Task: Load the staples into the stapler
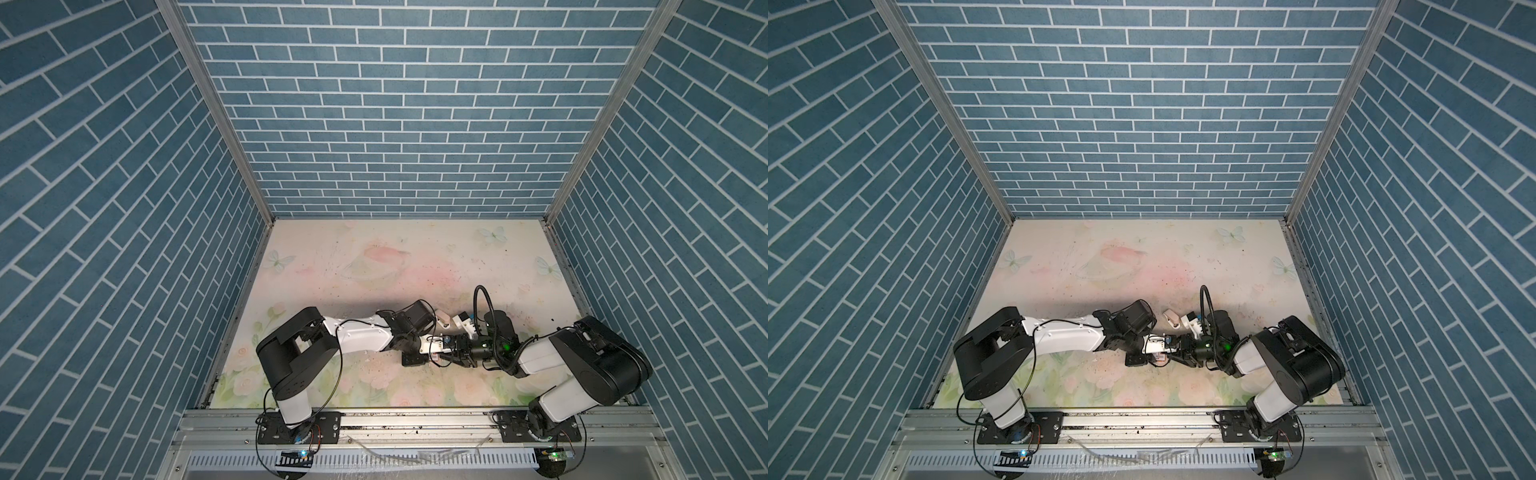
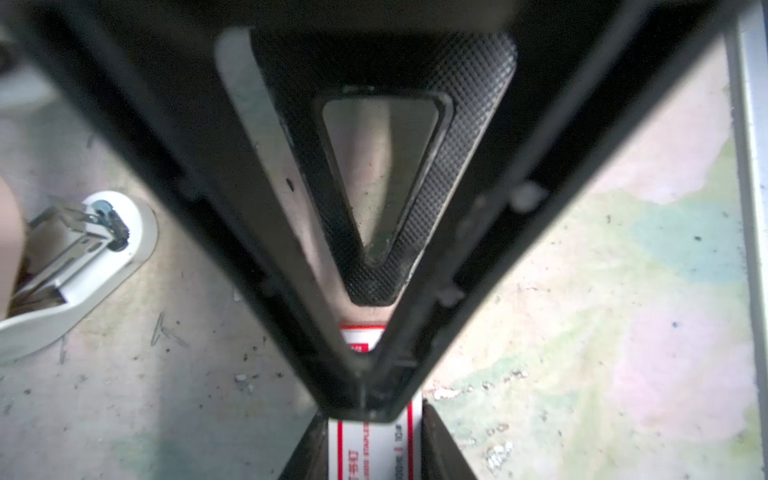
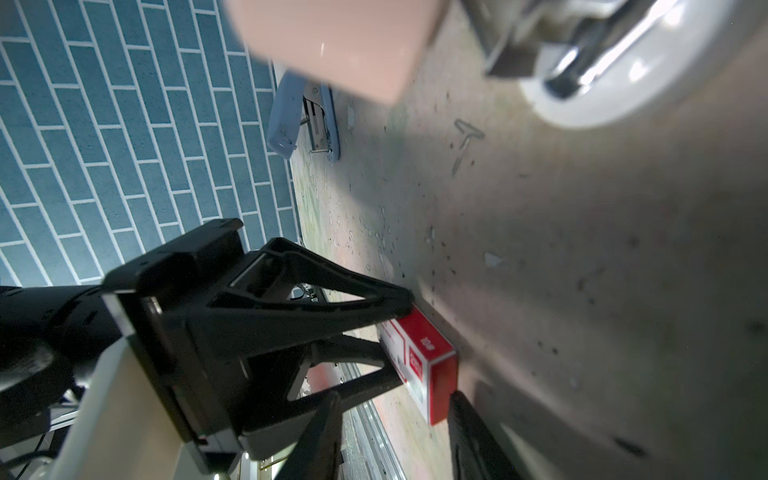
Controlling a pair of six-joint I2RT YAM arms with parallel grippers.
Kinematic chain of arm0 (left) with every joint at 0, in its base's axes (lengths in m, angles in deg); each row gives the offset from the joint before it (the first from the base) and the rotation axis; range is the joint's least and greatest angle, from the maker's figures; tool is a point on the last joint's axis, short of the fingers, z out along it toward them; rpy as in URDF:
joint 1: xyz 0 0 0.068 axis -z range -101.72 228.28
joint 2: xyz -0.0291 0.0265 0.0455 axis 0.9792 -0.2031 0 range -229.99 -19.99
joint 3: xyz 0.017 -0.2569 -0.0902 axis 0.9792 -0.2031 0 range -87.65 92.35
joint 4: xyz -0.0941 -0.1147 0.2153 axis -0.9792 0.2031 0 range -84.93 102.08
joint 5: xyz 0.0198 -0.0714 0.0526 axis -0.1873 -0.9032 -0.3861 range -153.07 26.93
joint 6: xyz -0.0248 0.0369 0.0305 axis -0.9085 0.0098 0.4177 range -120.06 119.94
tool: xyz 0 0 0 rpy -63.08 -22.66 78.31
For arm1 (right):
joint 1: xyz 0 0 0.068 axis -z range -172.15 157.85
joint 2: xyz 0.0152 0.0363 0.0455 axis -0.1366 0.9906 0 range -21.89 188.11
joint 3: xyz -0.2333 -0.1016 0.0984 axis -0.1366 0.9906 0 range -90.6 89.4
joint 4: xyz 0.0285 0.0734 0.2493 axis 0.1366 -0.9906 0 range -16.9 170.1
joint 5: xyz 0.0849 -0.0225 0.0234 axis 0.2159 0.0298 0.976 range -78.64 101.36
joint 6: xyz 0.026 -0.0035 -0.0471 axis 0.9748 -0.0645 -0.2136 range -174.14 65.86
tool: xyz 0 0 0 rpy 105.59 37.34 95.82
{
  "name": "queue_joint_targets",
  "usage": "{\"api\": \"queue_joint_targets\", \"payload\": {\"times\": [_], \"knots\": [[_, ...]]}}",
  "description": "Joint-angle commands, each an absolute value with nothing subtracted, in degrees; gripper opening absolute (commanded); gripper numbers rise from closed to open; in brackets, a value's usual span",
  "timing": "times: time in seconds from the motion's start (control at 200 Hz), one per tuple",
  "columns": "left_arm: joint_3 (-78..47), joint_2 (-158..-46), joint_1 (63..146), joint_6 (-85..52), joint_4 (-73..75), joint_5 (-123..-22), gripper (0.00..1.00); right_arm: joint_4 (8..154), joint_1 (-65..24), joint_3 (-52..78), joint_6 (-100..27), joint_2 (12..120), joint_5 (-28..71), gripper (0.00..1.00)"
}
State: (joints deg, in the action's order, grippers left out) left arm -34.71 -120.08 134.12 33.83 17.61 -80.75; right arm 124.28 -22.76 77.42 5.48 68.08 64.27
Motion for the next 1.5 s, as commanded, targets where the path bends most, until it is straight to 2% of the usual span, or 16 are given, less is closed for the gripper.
{"api": "queue_joint_targets", "payload": {"times": [0.0, 0.585, 1.205, 1.495], "knots": [[-35.6, -122.6, 134.1, 34.2, 21.2, -80.4, 0.35, 125.8, -23.1, 76.9, 5.1, 69.0, 64.9, 0.42], [-34.7, -123.6, 134.0, 34.3, 22.0, -80.8, 0.35, 127.1, -23.8, 75.8, 6.0, 69.1, 65.9, 0.41], [-34.1, -124.2, 134.1, 34.3, 22.6, -82.6, 0.34, 133.2, -25.5, 75.3, 7.7, 74.9, 65.9, 0.41], [-34.5, -123.4, 134.1, 34.6, 23.0, -83.2, 0.39, 130.7, -25.6, 76.6, 6.5, 73.9, 62.7, 0.44]]}}
